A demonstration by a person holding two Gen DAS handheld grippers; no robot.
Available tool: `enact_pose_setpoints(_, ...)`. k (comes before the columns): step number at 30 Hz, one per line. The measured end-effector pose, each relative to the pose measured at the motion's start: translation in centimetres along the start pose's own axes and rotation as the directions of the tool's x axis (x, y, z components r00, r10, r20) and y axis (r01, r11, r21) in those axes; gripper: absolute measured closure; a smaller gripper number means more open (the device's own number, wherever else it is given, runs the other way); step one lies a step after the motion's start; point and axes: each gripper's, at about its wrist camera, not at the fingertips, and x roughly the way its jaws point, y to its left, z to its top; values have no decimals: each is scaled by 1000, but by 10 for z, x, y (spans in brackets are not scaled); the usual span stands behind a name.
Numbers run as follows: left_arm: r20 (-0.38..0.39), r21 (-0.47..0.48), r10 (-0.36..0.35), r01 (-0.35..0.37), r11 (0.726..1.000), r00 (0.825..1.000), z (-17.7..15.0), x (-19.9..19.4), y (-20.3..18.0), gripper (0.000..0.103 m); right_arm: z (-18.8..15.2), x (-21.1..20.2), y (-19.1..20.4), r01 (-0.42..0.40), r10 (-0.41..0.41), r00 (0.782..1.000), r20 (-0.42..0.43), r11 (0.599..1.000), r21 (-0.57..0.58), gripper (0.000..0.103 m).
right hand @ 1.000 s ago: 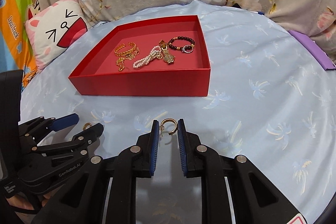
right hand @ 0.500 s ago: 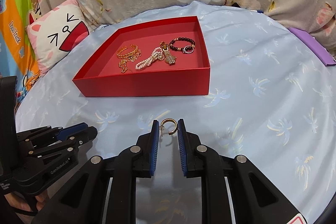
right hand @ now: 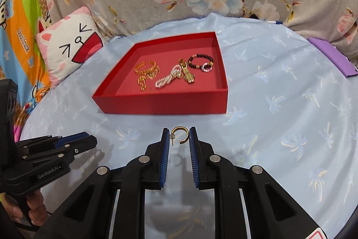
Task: Organize jewelry
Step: 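Carry both hoop earrings over the red box with both grippers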
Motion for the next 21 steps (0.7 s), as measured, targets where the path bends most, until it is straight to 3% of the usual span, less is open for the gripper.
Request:
enact_pose_setpoints(3,49,26,-25,23,999,998,20,-18,-5,84,15,-11,2,5,-4,999,36,1000,-18,87)
enact_pose_setpoints(11,191,71,-2,-12,997,982,91,-37,-10,84,70,-17,2,-10,15,993,115,999,-43,87)
enact_pose_setpoints(17,195,45,53,-62,997,979,142,-3,-3,84,110,17,-1,-30,34,993,109,999,-40,87)
enact_pose_setpoints(21,152,24,93,-98,995,984,161,31,5,84,126,53,-3,-28,31,997,74,999,-35,87)
